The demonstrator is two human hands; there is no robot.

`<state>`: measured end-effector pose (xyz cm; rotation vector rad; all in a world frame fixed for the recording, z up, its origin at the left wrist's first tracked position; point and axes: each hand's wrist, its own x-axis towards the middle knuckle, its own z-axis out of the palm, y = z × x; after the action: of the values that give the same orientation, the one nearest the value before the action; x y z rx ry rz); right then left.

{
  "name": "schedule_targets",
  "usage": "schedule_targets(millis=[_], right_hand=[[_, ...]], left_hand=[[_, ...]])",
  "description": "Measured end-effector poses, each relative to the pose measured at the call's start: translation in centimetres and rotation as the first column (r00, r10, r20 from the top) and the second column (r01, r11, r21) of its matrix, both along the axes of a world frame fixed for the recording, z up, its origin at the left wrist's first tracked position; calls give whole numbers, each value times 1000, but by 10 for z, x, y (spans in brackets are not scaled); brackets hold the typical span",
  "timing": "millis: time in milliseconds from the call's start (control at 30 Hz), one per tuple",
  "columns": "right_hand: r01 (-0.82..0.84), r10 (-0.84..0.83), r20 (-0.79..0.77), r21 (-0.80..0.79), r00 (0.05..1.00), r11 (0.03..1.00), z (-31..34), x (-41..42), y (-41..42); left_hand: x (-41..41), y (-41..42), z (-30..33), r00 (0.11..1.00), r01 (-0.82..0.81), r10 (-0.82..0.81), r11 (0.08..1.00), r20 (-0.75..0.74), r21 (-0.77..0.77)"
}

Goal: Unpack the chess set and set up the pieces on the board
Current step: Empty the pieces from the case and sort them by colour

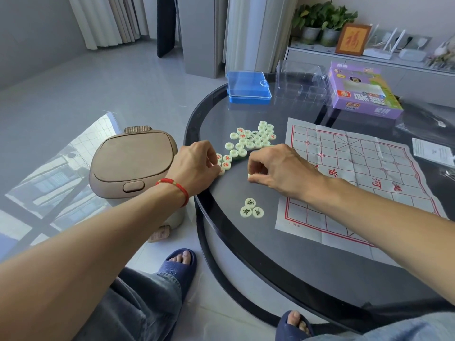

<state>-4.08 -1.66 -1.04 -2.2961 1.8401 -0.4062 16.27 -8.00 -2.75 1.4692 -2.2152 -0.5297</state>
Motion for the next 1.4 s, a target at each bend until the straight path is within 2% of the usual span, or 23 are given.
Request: schedule_targets(millis=[100, 200, 300, 367, 467, 567, 633, 700, 800, 867, 1133, 1233, 1300, 1400], right_hand=[[105, -118, 228, 67, 966, 992, 2, 0, 1], [144, -202, 458, 160, 865, 977, 8, 5, 4], [112, -233, 608, 231, 759, 967, 13, 10, 8], [74, -221, 630, 251, 744, 965, 15, 12, 9], [116, -189, 507, 173, 841, 978, 10, 9, 6], [174, -168, 156, -26, 973, 984, -1, 0, -3], [138, -138, 18, -23, 990, 990, -7, -2, -7], [119, -118, -49, 25, 992, 993, -10, 0, -10], [86, -80, -154, 34, 985, 996, -12, 4, -11], [81, -78, -156, 13, 985, 997, -10, 3, -11], [142, -144, 50, 48, 988, 989, 5, -1, -4], [199, -229, 274, 133, 934, 971, 12, -4, -4], [181, -278, 436, 251, 856, 951, 18, -1, 0], [61, -280, 596, 361, 753, 931, 24, 8, 8]], left_hand=[[-2, 0, 2, 1000, -22, 22, 1000, -8, -14], [-7, 8, 9, 997, 24, -27, 999, -70, -39], [-11, 22, 14, 960, 173, -134, 974, -245, 144], [-12, 27, 15, 935, 203, -110, 946, -338, 254], [-8, 28, 18, 958, 185, -94, 925, -270, 332], [-4, 33, 21, 982, 190, -173, 928, -81, 320], [-3, 41, 21, 981, 188, -195, 955, 9, 228], [-4, 46, 19, 979, 193, -200, 966, 27, 172], [-5, 50, 17, 979, 192, -201, 969, 39, 156], [-5, 52, 16, 974, 211, -220, 965, 45, 155], [-13, 58, 15, 962, 265, -272, 953, 33, 148], [-12, 51, 18, 982, 188, -191, 972, 4, 139], [-10, 43, 19, 990, 122, -104, 972, -98, 202], [-10, 36, 22, 936, 150, 1, 904, -352, 400]])
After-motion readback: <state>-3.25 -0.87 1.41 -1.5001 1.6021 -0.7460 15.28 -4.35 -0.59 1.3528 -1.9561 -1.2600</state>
